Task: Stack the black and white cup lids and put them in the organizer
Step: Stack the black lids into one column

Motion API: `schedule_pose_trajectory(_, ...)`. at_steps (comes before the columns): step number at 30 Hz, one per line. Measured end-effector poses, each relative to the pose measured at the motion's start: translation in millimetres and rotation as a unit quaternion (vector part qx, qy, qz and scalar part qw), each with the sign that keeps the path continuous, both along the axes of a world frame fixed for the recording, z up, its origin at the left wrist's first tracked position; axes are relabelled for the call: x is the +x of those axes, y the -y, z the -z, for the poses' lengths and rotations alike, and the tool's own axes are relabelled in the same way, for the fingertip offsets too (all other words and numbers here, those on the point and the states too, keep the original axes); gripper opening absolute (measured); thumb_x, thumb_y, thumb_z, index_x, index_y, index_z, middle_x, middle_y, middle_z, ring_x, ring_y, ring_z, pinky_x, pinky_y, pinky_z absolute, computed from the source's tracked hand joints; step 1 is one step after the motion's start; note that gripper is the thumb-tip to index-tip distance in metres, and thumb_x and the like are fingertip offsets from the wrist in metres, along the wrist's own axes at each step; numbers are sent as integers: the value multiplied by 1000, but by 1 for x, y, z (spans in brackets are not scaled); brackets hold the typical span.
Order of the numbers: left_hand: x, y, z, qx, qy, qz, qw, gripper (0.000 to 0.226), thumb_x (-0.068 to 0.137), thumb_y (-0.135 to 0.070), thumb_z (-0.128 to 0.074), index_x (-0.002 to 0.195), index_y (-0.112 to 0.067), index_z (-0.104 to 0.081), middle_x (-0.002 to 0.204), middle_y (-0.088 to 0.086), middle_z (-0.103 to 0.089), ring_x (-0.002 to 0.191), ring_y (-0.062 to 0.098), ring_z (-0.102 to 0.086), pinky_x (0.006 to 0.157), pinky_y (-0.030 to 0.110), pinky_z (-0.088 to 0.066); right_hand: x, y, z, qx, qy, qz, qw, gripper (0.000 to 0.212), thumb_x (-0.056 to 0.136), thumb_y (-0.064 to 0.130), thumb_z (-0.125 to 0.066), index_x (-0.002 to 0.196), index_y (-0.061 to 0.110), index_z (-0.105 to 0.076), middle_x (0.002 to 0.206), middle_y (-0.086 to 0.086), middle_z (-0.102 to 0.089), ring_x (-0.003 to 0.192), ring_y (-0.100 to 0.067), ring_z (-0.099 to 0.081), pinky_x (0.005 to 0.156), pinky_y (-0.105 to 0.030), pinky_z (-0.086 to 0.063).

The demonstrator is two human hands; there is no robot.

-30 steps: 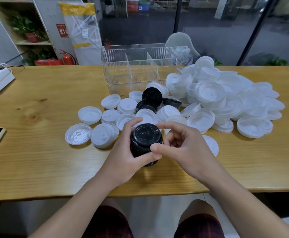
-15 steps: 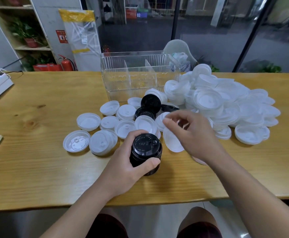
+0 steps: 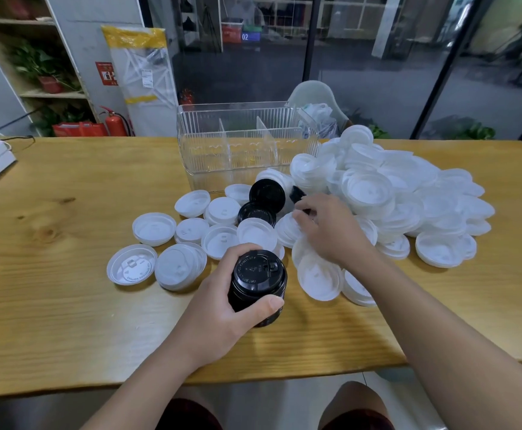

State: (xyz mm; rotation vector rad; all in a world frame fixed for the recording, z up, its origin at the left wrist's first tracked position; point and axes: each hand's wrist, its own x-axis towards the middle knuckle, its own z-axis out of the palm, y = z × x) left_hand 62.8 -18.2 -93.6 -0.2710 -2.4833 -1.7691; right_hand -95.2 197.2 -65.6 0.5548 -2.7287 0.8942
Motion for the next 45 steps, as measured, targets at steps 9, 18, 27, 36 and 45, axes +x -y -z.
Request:
schedule_pose_trajectory(9,0,-2,-2,3,-4,2,1000,64,86,-46,-84,141,-43,-53,128,-14,-73,123,12,-70,97,15,-50,63,-25,-27,-311,56,-17,949,18,91,9,-83,99,18,-69,104,-4,-74,103,-23,-66,98,-36,-49)
schedule_pose_trajectory(18,2,-5,-3,9,-13,-2,1000,66,87,-43,-85,144,-39,-53,129,-15,-74,124,11,-70,98,15,-50,95,-11,-11,-522,254,-55,812,25,101,8,-73,125,9,-70,109,-25,-71,98,-30,-74,87,-39,-61)
schedule_pose_trajectory(27,3,-6,-4,-1,-33,-10,999,63,86,-42,-85,142,-39,-55,129,-18,-73,124,7,-69,97,13,-50,122,14,-11,-275,141,-1,951,34,90,56,-81,114,36,-67,66,-10,-67,67,-25,-67,75,-35,-55)
schedule_pose_trajectory(36,2,-3,-1,-18,-29,-11,999,58,93,-28,-88,141,-38,-57,129,-16,-73,124,9,-69,97,14,-50,114,-17,-37,-198,232,-122,944,17,102,46,-71,112,35,-80,61,-7,-63,60,-16,-55,63,-25,-44)
schedule_pose_trajectory(45,2,-2,4,-23,-28,4,999,68,91,-35,-86,148,-39,-49,137,-17,-68,133,10,-65,105,24,-48,94,-27,-33,-178,245,-187,935,30,87,28,-92,114,31,-81,74,-4,-67,68,-20,-54,64,-31,-45)
